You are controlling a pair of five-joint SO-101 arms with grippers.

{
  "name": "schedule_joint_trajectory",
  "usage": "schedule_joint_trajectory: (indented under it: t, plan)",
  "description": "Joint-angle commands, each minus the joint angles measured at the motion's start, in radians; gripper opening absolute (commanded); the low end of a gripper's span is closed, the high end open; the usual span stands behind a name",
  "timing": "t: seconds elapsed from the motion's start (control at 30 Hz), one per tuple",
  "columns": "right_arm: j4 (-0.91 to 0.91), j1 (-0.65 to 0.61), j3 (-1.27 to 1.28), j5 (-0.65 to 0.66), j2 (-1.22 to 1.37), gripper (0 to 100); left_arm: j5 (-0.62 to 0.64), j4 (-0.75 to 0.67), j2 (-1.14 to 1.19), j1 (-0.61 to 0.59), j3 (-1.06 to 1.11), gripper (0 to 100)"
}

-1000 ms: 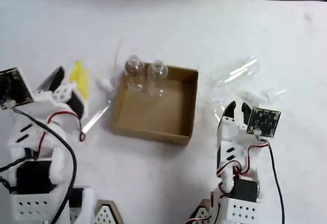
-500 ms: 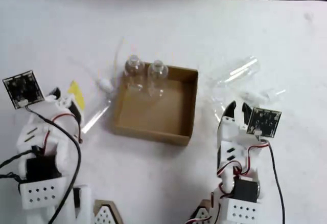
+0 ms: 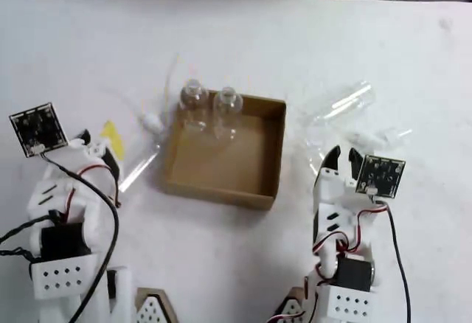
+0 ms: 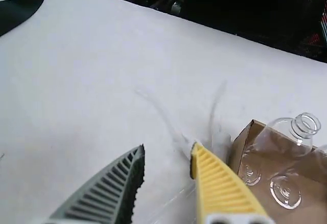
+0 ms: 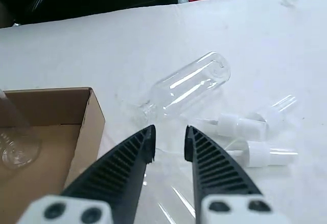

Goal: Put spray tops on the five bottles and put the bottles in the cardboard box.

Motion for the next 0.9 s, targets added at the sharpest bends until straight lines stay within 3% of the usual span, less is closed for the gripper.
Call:
schedule_joint_trajectory:
  t: [0.0, 0.43, 0.63, 0.87]
  plan:
    - [0.005, 0.007, 0.009, 0.011, -0.002, 8.4, -0.015, -0.021, -0.013, 0.041, -0.005, 14]
    - [0.005, 0.007, 0.009, 0.011, -0.002, 8.4, -0.018, -0.008, -0.015, 0.039, -0.003, 15]
    - [0.005, 0.007, 0.009, 0.011, -0.002, 8.4, -0.157, -0.052, -0.015, 0.038, 0.044, 14]
    - [0.005, 0.007, 0.009, 0.011, -0.002, 8.4, -0.158, -0.072, -0.015, 0.038, 0.057, 14]
